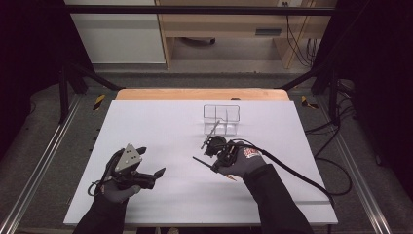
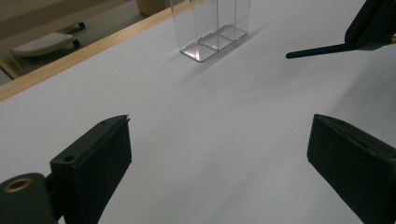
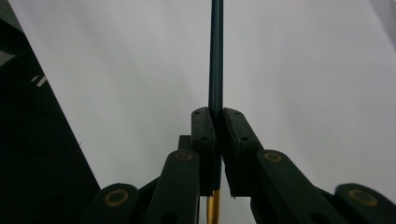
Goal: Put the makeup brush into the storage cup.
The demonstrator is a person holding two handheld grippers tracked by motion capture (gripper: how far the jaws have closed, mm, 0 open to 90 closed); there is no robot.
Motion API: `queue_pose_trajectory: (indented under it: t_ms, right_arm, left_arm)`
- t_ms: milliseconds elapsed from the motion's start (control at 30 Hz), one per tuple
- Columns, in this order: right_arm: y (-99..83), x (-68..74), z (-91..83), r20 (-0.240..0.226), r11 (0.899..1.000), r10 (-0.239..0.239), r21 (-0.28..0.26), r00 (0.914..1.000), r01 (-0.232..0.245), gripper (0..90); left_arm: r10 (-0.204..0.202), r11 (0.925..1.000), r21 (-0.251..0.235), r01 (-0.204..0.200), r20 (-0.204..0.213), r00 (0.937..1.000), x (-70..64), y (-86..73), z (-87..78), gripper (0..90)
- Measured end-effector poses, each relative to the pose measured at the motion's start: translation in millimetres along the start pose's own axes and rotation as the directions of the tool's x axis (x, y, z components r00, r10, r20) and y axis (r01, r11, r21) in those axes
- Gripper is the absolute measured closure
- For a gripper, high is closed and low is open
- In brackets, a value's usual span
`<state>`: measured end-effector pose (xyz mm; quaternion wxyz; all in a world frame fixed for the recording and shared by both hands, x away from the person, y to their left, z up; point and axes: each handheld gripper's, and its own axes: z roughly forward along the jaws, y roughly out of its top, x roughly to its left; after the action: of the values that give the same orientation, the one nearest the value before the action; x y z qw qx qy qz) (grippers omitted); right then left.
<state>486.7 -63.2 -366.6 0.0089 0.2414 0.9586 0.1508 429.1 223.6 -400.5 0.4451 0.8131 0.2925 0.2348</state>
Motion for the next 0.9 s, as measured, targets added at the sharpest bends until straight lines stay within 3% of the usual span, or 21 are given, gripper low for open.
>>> queue_pose_trajectory:
  t_ms: [267,533,667,800,900]
  right_arm:
    - [7.3,3.1,-11.3,0.015,1.0,-0.02,-0.013,0.9997,0.021,84.0]
    - [9.3,1.6,-16.5,0.006,0.999,-0.037,-0.028,0.9993,0.037,84.0]
    - [11.6,2.4,-17.0,-0.004,0.999,-0.048,-0.019,0.9989,0.047,84.0]
    - [14.1,3.6,-16.0,-0.011,0.998,-0.057,-0.019,0.9983,0.057,84.0]
    - [14.8,4.2,-16.0,-0.016,0.998,-0.057,-0.017,0.9982,0.057,84.0]
  left_arm:
    - [0.074,0.9972,0.009,-0.074,0.026,0.9969,0.0,6.2,3.7,5.8]
    - [0.146,0.989,0.015,-0.147,0.054,0.9878,-2.1,11.8,8.2,6.0]
    - [0.212,0.9761,0.036,-0.214,0.056,0.9757,-4.6,17.9,10.4,6.1]
    - [0.251,0.9661,0.049,-0.254,0.054,0.9665,-7.4,23.6,13.2,6.3]
    - [0.285,0.9565,0.044,-0.288,0.068,0.9561,-10.7,27.3,15.3,6.6]
